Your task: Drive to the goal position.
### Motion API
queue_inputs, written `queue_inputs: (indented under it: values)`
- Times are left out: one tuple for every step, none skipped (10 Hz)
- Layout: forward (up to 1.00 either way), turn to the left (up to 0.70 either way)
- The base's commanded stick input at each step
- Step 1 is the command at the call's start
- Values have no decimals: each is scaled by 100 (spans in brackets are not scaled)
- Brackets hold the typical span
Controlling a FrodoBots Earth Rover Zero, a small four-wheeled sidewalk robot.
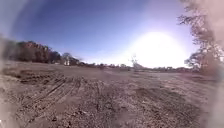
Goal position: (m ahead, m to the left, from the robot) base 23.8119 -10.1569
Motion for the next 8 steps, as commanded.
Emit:
queue_inputs:
  values:
    - [50,0]
    - [50,0]
    - [50,0]
    - [50,0]
    - [50,0]
    - [50,0]
    - [50,0]
    - [50,0]
